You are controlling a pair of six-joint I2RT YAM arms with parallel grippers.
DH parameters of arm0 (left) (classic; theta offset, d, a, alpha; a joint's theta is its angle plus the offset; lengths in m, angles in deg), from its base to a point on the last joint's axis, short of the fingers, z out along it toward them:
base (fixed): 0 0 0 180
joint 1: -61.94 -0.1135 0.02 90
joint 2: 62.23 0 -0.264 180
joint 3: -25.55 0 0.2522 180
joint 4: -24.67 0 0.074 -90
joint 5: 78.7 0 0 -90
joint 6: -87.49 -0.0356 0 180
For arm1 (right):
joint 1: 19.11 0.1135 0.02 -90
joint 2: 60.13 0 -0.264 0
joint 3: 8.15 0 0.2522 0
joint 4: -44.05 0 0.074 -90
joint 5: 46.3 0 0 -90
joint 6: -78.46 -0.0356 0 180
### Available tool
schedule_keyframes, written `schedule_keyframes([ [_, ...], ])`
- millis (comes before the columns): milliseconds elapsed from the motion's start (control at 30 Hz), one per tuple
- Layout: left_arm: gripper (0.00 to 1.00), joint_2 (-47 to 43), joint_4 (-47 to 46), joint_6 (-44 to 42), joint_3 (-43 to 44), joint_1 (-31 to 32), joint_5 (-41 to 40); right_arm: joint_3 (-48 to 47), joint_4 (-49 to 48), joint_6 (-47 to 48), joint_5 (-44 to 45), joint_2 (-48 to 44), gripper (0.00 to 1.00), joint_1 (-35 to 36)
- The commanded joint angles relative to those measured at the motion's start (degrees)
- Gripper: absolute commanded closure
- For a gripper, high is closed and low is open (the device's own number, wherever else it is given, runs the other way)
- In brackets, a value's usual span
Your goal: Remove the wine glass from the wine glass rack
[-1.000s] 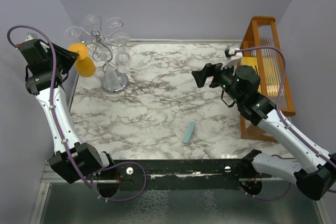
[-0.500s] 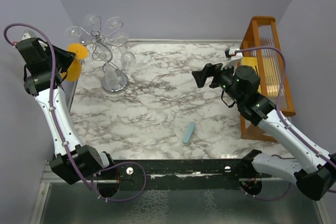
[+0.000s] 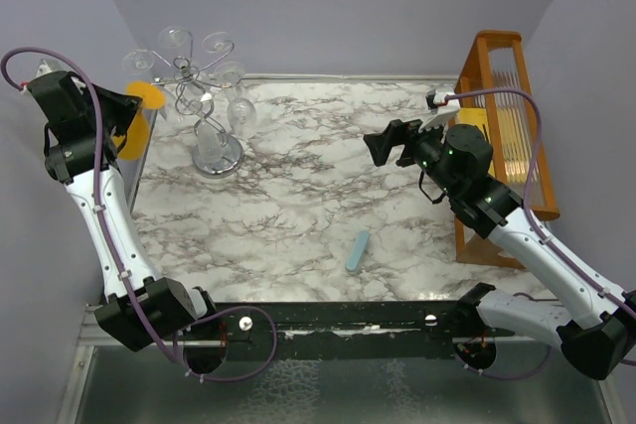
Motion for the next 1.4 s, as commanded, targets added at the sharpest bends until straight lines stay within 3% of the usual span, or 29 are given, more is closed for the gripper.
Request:
schedule_keyframes([
  [0,1.0,-0.82,-3.15,3.76,1.16,-0.45,-0.44,0.7,-1.77,-0.37,1.51,-0.93,0.01,-0.33],
  [467,1.0,1.21,-6.02,7.66,3.94,-0.45,-0.67,0.48,-1.77,-0.29,1.78,-0.46,0.01,-0.31],
  [1367,1.0,4.47,-4.95,7.71,3.94,-0.36,12.84,0.61,-1.68,-0.6,2.11,-0.41,0.01,-0.29],
])
